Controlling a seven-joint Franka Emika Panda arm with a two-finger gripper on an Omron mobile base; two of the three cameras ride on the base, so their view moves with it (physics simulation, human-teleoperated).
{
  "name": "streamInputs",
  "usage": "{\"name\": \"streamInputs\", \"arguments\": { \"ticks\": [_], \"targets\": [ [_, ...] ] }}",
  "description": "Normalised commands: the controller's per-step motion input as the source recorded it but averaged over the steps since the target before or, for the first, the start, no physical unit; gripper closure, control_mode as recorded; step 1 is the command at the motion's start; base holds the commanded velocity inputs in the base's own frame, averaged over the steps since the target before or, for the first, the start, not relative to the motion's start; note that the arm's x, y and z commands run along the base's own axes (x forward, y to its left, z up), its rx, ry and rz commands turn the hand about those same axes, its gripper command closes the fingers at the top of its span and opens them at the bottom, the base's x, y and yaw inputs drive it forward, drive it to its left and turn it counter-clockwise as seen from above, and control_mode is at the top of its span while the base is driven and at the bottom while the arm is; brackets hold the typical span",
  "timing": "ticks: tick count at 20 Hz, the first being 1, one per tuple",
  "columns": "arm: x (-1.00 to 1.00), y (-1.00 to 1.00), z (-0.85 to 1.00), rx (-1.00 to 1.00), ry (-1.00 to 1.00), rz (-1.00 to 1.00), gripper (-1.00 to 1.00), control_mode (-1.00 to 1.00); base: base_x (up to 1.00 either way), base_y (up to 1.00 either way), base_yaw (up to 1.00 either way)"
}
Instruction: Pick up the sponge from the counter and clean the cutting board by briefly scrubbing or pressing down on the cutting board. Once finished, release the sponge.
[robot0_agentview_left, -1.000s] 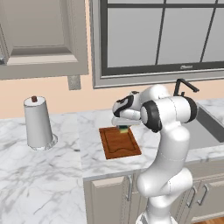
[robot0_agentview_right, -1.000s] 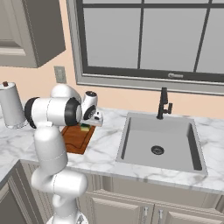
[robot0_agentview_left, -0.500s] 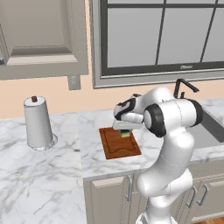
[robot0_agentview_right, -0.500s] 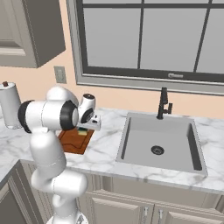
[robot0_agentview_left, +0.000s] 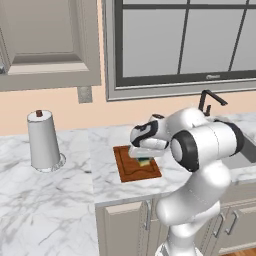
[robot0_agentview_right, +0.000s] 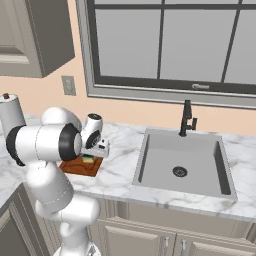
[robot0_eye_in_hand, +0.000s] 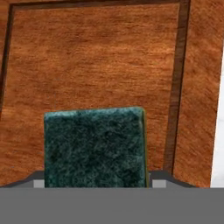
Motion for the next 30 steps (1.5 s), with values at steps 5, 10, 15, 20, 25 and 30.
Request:
{"name": "streamInputs", "arguments": {
  "ticks": [5,10,15,20,25,30],
  "targets": [
    [-0.94,0.08,-0.39,0.0,0.09,0.0,1.0,-1.0,0.0,0.0,0.0],
    [-0.99,0.11,-0.33,0.0,0.07,0.0,1.0,-1.0,0.0,0.0,0.0],
    [-0.83,0.14,-0.17,0.0,0.03,0.0,1.0,-1.0,0.0,0.0,0.0],
    [-0.53,0.24,0.0,0.03,0.0,0.0,1.0,-1.0,0.0,0.0,0.0],
    [-0.05,0.22,0.0,0.01,-0.01,0.0,1.0,-1.0,0.0,0.0,0.0],
    [0.23,0.02,0.0,0.0,-0.03,0.02,1.0,-1.0,0.0,0.0,0.0]
  ]
}}
